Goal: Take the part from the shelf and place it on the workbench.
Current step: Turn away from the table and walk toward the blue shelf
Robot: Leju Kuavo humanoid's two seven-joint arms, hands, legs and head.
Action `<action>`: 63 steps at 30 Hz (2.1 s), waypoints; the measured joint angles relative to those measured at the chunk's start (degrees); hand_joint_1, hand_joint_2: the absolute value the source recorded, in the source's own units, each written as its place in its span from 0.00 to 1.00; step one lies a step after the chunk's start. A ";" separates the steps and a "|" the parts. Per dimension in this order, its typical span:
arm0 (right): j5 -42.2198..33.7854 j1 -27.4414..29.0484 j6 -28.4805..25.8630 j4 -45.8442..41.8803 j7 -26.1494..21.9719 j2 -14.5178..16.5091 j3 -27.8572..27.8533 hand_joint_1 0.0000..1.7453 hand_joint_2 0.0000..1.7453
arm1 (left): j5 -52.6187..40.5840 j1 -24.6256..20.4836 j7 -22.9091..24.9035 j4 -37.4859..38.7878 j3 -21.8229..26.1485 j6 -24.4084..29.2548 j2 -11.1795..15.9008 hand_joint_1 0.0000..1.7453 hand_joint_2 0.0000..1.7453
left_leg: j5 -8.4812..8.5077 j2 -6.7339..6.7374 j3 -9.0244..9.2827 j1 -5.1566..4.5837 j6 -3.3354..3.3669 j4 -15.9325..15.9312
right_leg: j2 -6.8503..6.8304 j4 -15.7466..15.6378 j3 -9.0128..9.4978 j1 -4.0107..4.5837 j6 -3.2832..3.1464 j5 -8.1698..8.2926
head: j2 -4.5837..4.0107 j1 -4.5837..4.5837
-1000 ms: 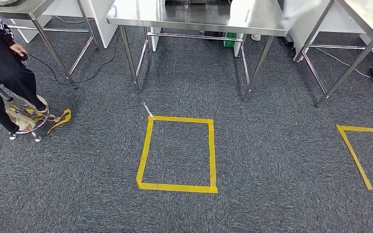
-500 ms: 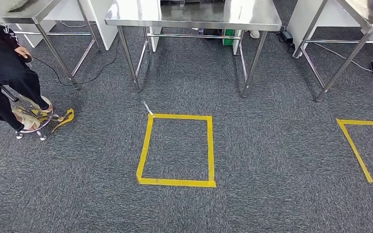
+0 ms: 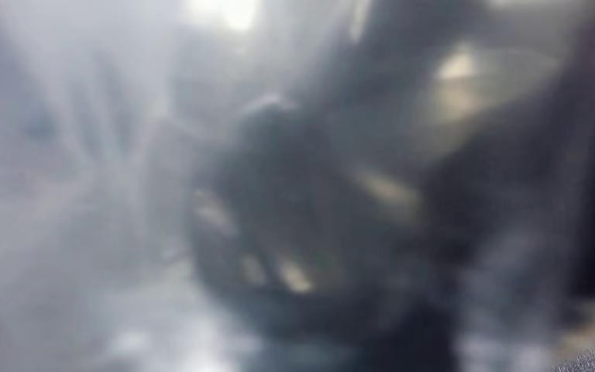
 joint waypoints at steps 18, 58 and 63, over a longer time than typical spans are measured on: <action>0.00 -0.10 0.20 0.00 0.15 -0.33 0.46 0.00 0.00 | -0.04 -0.05 -0.15 0.43 0.49 0.18 0.14 0.00 0.00 | 2.30 -2.80 -1.68 0.79 0.80 -0.57 | 1.94 2.62 -0.15 -0.63 2.26 -1.77 | 0.00 0.20; -0.97 0.33 0.74 0.14 -0.30 -0.55 0.42 0.00 0.00 | -1.15 -0.30 0.62 0.55 0.23 0.44 0.37 0.00 0.00 | -5.45 -0.72 -9.20 0.97 -1.81 13.86 | -0.95 -0.01 0.31 -0.20 -1.90 -0.06 | 0.00 0.07; -0.76 0.20 0.74 0.15 -0.13 -0.47 0.44 0.00 0.00 | -1.14 -0.26 0.71 0.54 0.24 0.45 0.44 0.00 0.00 | -1.11 2.36 -4.04 1.35 -1.93 5.96 | -4.00 0.10 0.27 0.10 -1.73 -0.34 | 0.00 0.05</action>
